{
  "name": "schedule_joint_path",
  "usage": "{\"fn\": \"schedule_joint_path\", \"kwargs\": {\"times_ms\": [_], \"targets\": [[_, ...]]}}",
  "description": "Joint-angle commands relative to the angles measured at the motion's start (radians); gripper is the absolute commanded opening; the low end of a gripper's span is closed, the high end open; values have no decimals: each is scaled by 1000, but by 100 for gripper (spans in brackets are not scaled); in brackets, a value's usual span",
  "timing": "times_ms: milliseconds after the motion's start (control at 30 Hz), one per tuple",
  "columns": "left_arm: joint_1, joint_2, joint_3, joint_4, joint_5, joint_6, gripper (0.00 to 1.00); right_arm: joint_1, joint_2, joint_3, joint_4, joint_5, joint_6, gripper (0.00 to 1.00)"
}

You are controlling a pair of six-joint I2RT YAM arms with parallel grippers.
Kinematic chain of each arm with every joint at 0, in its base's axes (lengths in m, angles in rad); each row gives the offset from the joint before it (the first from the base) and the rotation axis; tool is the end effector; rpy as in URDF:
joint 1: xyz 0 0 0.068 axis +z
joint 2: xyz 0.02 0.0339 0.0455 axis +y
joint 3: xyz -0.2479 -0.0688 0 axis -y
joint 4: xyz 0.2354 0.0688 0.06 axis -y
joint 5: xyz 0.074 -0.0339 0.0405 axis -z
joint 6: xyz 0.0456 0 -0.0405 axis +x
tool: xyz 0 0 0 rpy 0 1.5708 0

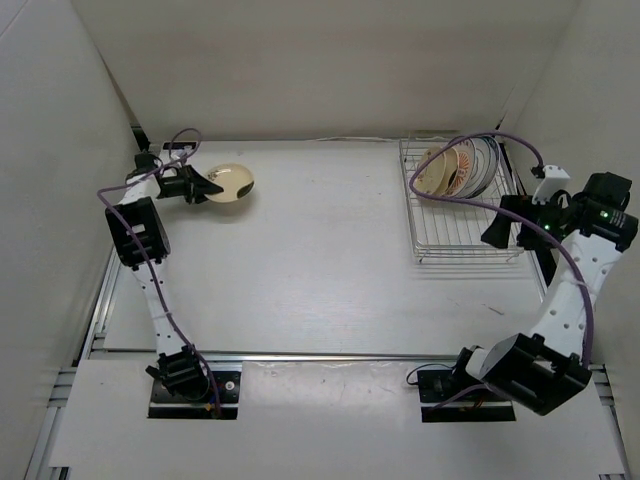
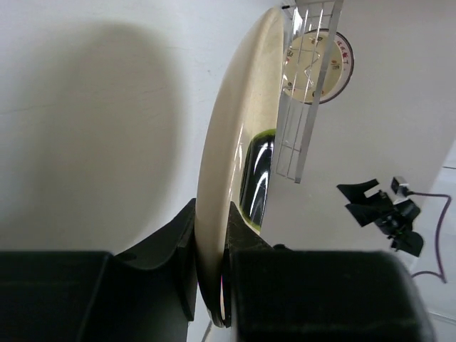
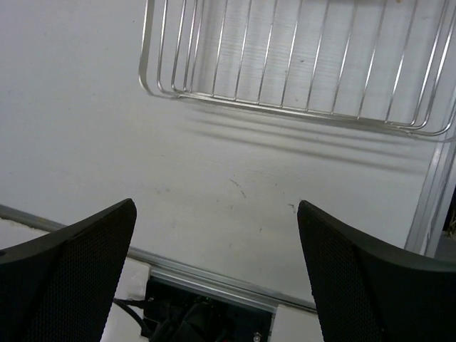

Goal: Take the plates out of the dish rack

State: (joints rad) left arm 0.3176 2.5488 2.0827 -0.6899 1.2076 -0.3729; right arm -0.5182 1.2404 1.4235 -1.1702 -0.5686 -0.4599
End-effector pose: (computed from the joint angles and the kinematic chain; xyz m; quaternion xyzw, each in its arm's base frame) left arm 0.4876 0.1154 0.1173 -0.1626 0.7976 -0.5601 0.1541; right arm 0.2051 -0.0887 0.3560 -0.0539 0.9212 0.1074 0.3700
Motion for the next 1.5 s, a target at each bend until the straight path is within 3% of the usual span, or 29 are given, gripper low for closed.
{"fn": "schedule_joint_path", "kwargs": {"times_ms": [0, 433, 500, 600, 700, 733, 833, 867, 1000, 1133, 1467], "targets": [[1, 17, 39, 47, 133, -41, 10, -9, -53, -50, -68, -59, -69, 97], [67, 59, 57, 56, -61, -60, 11, -9, -76, -158, -48, -116, 7, 98], [67, 59, 57, 56, -92, -60, 19, -9, -76, -167, -37, -126, 17, 98], [67, 39, 48, 47, -170, -40, 22, -9, -76, -176, -37, -136, 29, 99], [67, 39, 57, 0, -282, -2, 34, -9, -76, -176, -37, -136, 29, 99], [67, 39, 71, -25, -310, -1, 47, -9, -76, -176, -37, -136, 29, 99], [67, 21, 80, -48, -394, 22, 47, -9, -76, -186, -37, -145, 29, 99], [67, 21, 80, -59, -428, 32, 56, -9, -76, -186, -28, -145, 38, 99], [67, -12, 60, -80, -548, 57, 77, -9, -85, -195, -28, -154, 38, 99], [67, -53, 48, -121, -709, 68, 82, -9, -94, -205, -28, -165, 38, 99], [48, -198, -81, -161, -1042, 77, 82, -9, -104, -224, 58, -183, 111, 99]]}}
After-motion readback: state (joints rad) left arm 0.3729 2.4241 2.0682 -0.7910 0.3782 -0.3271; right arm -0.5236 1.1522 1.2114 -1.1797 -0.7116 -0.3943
